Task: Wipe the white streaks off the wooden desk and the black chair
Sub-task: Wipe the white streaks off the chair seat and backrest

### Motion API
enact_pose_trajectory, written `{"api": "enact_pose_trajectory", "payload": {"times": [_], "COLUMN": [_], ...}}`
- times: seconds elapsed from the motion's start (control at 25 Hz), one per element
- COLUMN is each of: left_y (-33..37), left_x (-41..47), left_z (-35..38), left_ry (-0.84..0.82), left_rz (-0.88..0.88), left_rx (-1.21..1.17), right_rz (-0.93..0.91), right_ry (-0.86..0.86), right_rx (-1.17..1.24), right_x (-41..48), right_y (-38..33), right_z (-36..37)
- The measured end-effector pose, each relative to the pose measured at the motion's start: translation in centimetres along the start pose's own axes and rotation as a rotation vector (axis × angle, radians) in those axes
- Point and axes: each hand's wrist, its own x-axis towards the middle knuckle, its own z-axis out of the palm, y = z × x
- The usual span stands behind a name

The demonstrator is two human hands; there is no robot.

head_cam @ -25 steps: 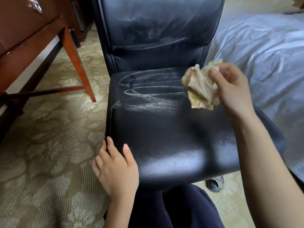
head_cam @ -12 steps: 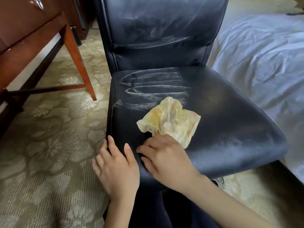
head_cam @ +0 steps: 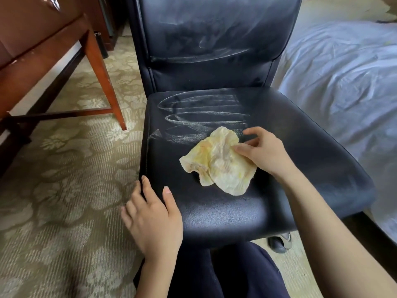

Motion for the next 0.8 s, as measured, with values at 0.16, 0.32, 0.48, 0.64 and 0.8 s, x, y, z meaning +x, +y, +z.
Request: {"api": "enact_pose_trajectory", "payload": {"times": [0.16,0.32,0.48,0.64,0.8], "left_y": [0.2,0.3,0.5,0.8,1.5], "left_x": [-0.1,0.0,0.0,0.6,2.8], "left_z": [-0.2,-0.3,-0.6,-1.5,-2.3], "left_ry": [-0.011,-0.032,-0.071,-0.183,-0.227], "left_rz": [0.001,-0.024,-0.037,-0.072,-0.131], "left_rx": [0.009,-0.002,-0.004,0.026,0.008], "right_rz": [-0.372,-0.897,-0.727,-0.651,-0.665], "right_ry": [0.118,-0.049,-0.205,-0.068,-0.249], "right_rx": [-0.141,-0.534,-0.174,-0.454,-0.623], "right_x": [-1.2,-3.7,-4.7,-3.3,-4.1], "right_y": [-2.9,-3.5,-3.3,-2.9,-1.0], "right_z": [0.5,1.5,0.9,1.4,4.2]}}
